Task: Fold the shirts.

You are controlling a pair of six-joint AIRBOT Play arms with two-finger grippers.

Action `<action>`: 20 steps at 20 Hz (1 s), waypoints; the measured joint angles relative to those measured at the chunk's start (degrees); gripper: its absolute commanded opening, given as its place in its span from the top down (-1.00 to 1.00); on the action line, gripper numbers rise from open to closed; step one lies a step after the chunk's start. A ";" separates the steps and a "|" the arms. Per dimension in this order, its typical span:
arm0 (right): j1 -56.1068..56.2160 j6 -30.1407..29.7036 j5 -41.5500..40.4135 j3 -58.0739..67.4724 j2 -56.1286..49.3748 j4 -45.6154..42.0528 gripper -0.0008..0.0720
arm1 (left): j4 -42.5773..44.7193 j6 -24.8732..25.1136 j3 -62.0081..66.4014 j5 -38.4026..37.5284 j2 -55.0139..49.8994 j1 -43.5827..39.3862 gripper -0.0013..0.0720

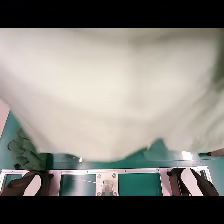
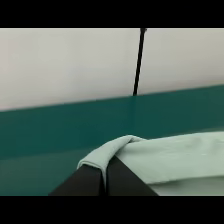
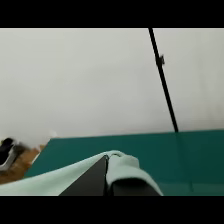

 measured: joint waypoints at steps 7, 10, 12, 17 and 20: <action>12.94 -8.46 -13.29 -27.04 -17.16 -4.07 0.93 | -13.68 11.15 -30.23 10.25 -16.96 -0.02 0.91; 14.47 -12.28 -17.46 -26.21 -31.78 -1.77 0.93 | -21.46 16.90 -34.45 15.43 -28.39 -0.28 0.91; 14.91 -13.73 -18.58 -21.73 -41.27 0.52 0.93 | -26.01 19.71 -34.91 19.39 -35.34 -0.90 0.91; 15.15 -13.18 -17.20 -8.04 -57.57 2.78 0.93 | -29.94 22.38 -31.47 24.33 -45.88 -2.43 0.91; 14.23 -12.35 -13.60 -2.99 -60.63 0.42 0.93 | -28.37 21.18 -29.31 24.87 -47.87 -2.49 0.91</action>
